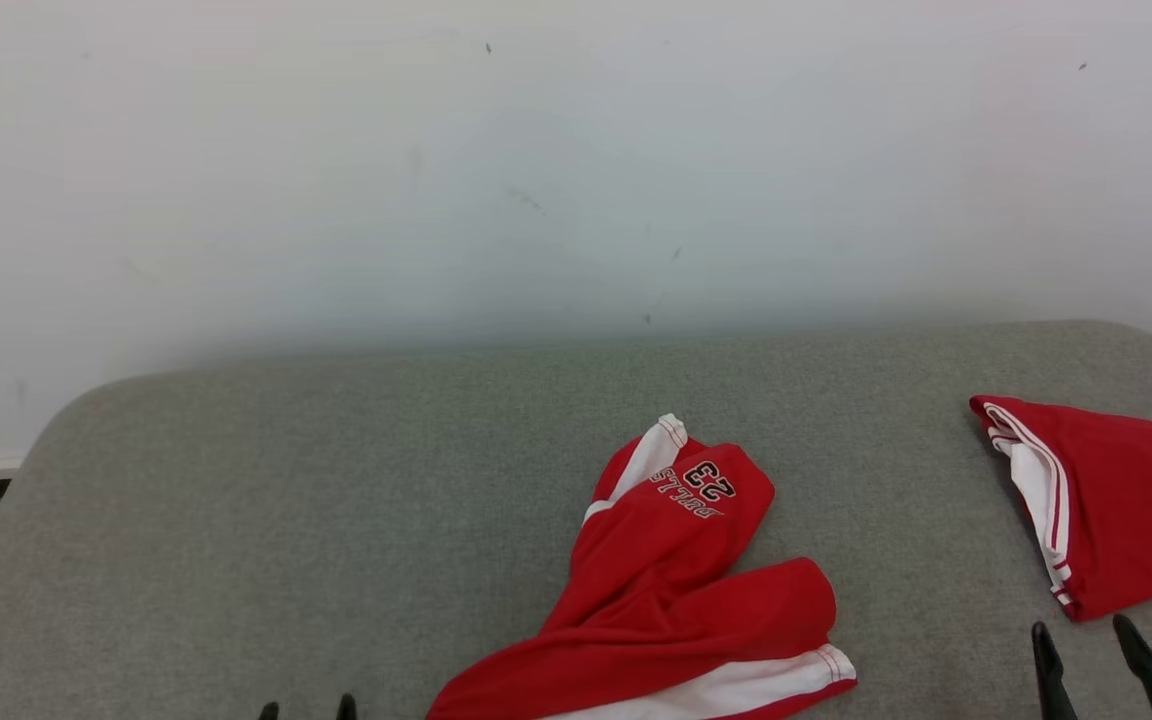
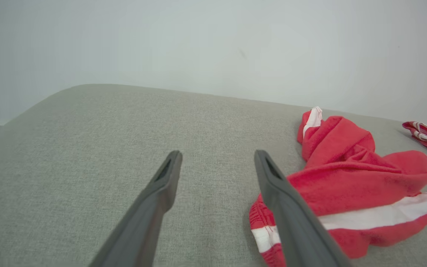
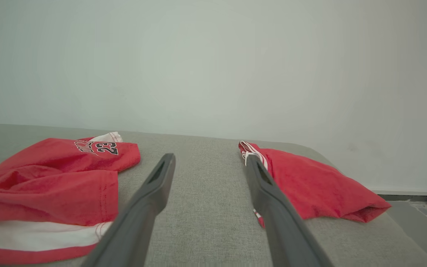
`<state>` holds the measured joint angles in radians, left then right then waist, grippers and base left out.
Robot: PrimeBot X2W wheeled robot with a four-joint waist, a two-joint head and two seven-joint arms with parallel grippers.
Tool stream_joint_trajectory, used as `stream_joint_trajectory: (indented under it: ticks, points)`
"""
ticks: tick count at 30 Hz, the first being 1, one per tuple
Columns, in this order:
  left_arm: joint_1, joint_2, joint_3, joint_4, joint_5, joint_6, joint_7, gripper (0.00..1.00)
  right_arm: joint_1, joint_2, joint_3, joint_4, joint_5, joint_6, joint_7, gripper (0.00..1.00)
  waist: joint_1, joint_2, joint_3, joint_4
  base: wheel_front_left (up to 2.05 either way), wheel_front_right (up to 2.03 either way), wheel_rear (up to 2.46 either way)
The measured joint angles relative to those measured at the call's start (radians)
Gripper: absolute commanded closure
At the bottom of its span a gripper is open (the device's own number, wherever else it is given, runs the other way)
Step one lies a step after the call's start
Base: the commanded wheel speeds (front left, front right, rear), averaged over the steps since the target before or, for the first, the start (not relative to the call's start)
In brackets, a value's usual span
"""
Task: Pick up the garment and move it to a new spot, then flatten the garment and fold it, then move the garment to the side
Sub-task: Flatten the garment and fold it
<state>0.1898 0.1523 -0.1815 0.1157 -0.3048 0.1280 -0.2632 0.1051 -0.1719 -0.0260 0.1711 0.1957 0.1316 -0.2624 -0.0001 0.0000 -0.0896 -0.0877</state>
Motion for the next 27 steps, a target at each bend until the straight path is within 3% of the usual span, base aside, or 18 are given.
stream_joint_trajectory:
  ticks: [6,13,27]
  points:
    - [0.016,-0.05,0.072,0.027,0.067,-0.073,0.0,0.0,0.002,0.01,0.027,0.014,0.0,0.0,0.0,0.0,0.0,0.0,-0.009,0.011,0.0,0.0,0.0]
    - [0.016,-0.079,0.117,0.047,0.114,-0.129,0.0,0.0,0.002,0.011,0.04,0.019,0.006,0.0,0.0,0.0,0.0,0.0,-0.011,0.021,0.0,0.0,0.0]
    - [0.015,-0.1,0.136,0.082,0.148,-0.181,0.0,0.0,-0.001,0.01,0.053,0.012,0.026,0.0,0.0,0.0,0.0001,0.0,-0.008,0.017,0.0,0.0,0.0]
